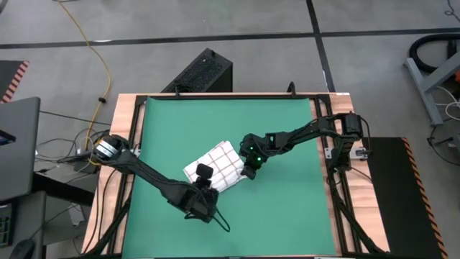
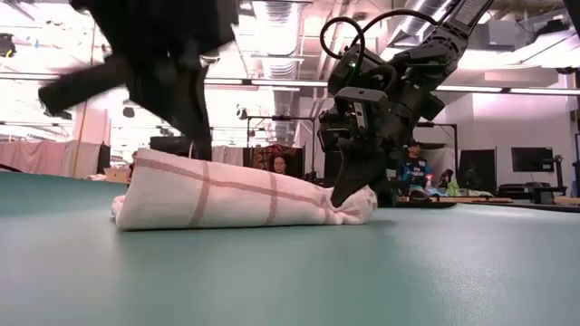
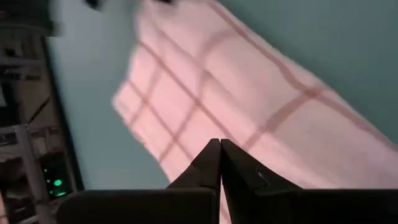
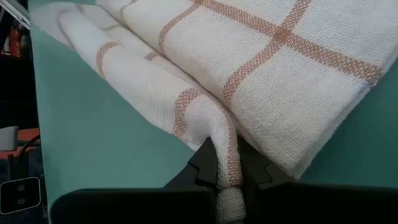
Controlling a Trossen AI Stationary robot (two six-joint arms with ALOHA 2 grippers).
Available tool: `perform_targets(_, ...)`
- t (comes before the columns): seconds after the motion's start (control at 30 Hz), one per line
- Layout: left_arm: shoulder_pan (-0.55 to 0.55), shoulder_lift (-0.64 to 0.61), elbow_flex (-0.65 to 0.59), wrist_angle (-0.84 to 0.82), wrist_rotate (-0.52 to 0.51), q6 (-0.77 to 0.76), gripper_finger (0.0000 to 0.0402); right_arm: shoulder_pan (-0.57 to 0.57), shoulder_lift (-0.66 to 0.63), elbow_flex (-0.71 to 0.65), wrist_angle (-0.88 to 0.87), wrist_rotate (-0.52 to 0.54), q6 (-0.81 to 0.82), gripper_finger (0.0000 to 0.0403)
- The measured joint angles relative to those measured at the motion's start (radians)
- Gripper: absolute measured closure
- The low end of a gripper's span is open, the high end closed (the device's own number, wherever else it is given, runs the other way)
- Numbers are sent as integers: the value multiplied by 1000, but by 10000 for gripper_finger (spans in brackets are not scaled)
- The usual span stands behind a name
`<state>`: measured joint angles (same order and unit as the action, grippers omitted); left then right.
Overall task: Roll towel into tight, uniform cylinder
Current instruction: Roll the kitchen towel on the table
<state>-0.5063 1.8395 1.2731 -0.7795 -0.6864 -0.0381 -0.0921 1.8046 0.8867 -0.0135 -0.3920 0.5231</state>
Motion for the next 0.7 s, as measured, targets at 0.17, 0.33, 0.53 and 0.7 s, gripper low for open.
perform_targets(0.17, -43, -54, 0, 120, 36, 25, 402, 0, 0, 0, 0, 0, 0, 365)
perform_targets(0.33, -63, -33, 3, 365, 252, 270, 401, 0, 0, 0, 3, 0, -1, 364)
perform_targets(0.53, 18, 44, 0, 278, 246, 283, 401, 7, 0, 0, 8, 1, 0, 364)
perform_targets(0.7, 49, 64, 0, 186, 244, 259, 402, 17, 0, 0, 4, 8, 0, 364)
